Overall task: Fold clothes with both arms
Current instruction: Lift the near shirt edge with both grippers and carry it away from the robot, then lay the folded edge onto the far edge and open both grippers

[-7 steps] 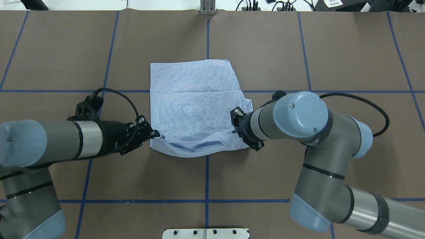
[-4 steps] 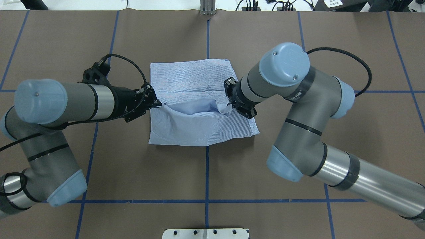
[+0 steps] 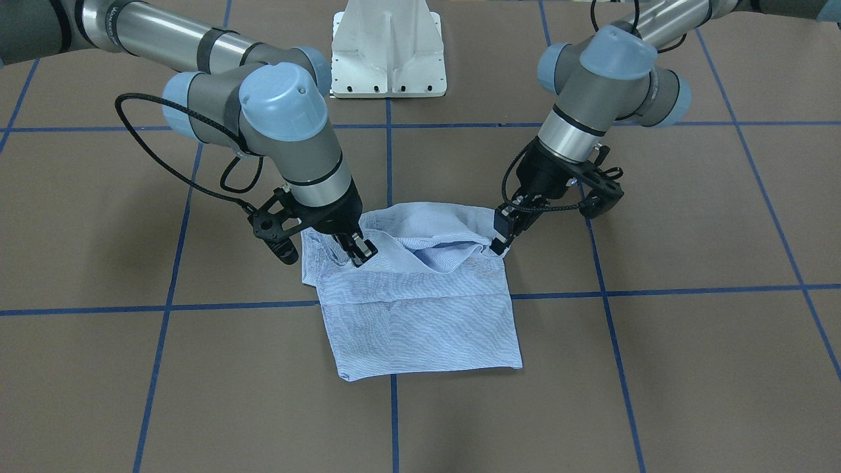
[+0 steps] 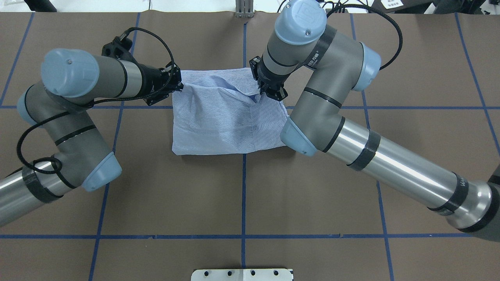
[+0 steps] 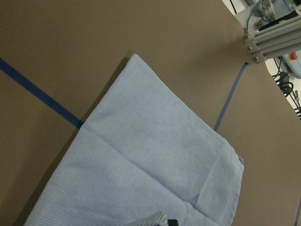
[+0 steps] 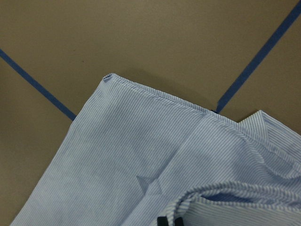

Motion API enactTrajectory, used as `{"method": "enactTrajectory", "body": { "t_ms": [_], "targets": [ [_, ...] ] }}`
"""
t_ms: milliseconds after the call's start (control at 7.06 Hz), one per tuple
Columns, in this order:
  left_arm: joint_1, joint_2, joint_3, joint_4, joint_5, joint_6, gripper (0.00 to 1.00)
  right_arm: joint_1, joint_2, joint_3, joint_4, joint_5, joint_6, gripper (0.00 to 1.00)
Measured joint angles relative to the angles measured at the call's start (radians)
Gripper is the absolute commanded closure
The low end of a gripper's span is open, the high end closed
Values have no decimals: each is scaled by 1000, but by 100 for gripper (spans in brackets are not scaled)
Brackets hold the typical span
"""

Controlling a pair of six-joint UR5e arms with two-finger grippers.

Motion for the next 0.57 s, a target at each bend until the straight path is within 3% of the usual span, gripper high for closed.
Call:
{"method": "enactTrajectory", "body": {
  "t_ms": [566],
  "targets": [
    [-71,-109,137,-11,-25,38,100,62,69,-128,3,62,-74,100]
  ]
}}
